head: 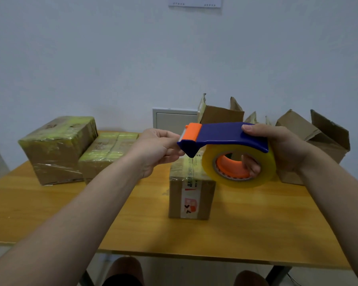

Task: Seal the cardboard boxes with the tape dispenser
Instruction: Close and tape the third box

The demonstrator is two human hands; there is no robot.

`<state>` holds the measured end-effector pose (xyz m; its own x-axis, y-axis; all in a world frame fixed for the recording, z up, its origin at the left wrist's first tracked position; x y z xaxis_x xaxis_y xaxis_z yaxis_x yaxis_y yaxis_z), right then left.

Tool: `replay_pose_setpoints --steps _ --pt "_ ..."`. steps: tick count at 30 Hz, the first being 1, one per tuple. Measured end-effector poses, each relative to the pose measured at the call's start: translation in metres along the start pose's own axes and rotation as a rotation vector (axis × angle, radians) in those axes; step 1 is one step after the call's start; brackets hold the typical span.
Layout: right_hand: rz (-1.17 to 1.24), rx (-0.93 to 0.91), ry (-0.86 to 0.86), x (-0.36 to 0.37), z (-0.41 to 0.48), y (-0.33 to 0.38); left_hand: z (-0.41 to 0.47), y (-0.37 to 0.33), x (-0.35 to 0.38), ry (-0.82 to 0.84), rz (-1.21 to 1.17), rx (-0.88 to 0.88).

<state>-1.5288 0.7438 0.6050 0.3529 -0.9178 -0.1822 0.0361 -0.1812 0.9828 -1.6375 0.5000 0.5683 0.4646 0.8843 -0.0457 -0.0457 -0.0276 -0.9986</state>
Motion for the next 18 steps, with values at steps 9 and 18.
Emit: replay_pose_setpoints --steps 9,18 --pt "-0.05 0.175 0.205 -0.004 -0.007 0.006 -0.009 0.02 0.007 0.08 0.038 -0.101" --pt "-0.007 0.271 0.206 -0.012 -0.015 0.001 -0.016 0.026 -0.001 0.035 0.11 -0.097"
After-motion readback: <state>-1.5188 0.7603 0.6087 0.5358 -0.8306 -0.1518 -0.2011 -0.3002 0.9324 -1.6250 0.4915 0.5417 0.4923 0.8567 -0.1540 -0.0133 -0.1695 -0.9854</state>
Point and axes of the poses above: each hand's wrist, its own z-axis towards the middle knuckle, its own x-axis out of the palm, y = z × x, the point moved 3 cm from there along z, towards the middle knuckle, and after that the axes turned 2 degrees about y, right-handed, at the moved point
